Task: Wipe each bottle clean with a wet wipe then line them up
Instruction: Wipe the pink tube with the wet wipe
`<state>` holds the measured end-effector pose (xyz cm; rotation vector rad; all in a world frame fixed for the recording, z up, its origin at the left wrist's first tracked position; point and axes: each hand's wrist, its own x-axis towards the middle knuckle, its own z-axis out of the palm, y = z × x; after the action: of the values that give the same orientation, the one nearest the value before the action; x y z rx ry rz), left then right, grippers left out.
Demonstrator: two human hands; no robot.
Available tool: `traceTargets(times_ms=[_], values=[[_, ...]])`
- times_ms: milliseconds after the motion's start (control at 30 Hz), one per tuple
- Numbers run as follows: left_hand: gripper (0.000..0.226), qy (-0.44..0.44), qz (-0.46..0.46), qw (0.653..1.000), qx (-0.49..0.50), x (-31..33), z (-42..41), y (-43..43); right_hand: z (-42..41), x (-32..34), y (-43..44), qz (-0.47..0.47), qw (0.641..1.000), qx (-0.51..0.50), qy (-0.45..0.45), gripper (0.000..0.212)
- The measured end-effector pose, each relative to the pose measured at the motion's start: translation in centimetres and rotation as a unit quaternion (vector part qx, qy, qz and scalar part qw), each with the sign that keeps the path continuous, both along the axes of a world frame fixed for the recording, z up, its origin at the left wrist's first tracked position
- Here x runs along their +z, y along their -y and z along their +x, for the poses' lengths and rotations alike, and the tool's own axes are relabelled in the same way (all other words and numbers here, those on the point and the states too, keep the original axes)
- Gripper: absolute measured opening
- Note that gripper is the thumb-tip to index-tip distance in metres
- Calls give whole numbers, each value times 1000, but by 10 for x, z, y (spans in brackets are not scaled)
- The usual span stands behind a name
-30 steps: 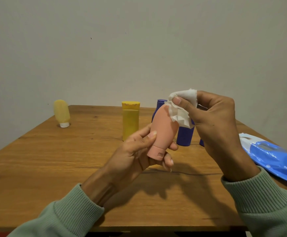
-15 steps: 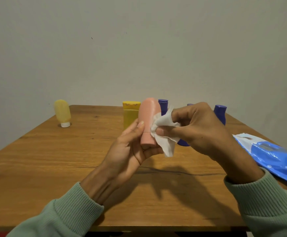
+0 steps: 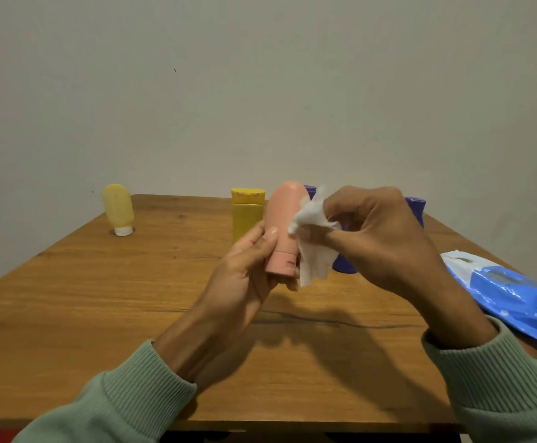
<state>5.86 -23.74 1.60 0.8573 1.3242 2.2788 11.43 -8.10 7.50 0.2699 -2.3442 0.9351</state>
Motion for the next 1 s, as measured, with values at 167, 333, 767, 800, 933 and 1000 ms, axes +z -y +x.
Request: traceTargets(times_ms=[167, 333, 767, 800, 933, 1000], values=[[29, 33, 34, 994, 95, 7, -5, 3, 4, 5, -11, 11, 997, -5, 79, 22], [36, 54, 72, 992, 87, 13, -5, 7, 3, 4, -15, -10, 996, -63, 68, 20], [49, 126, 88, 986, 68, 10, -5, 4, 7, -12, 18, 27, 999, -32, 33, 17], [54, 133, 88, 985, 71, 10, -5, 4, 8, -12, 20, 53, 997, -31, 38, 17], [46, 134, 73, 984, 92, 8, -8, 4, 11, -15, 27, 133, 990, -32, 38, 20], [39, 140, 58, 984, 92, 8, -7, 5, 11, -15, 29, 118, 992, -26, 29, 21]])
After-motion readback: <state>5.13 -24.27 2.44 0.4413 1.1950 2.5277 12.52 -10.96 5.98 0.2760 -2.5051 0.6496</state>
